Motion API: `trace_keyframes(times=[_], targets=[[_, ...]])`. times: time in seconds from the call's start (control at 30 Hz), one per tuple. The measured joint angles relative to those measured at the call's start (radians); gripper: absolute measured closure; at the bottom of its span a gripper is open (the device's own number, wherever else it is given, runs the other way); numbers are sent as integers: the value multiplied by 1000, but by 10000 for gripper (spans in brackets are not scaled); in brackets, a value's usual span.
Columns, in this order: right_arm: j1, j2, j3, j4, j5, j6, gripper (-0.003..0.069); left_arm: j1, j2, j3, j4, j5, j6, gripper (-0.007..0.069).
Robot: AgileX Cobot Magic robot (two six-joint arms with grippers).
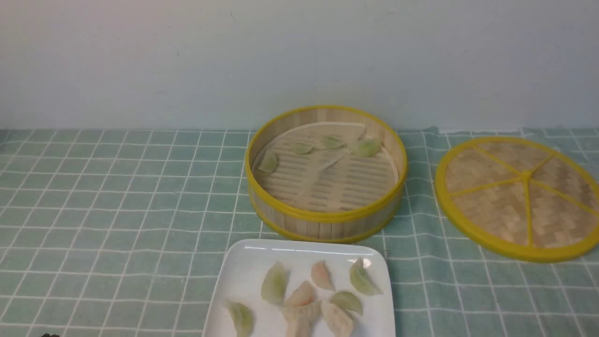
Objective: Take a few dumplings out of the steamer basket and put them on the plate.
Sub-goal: Use the left arm to grab a dumpling from the steamer
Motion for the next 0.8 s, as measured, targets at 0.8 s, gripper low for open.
trace_keyframes(times=[0.8], targets=[[0, 0, 0, 0, 0, 0, 673, 0, 0, 0, -133, -152, -41, 631]])
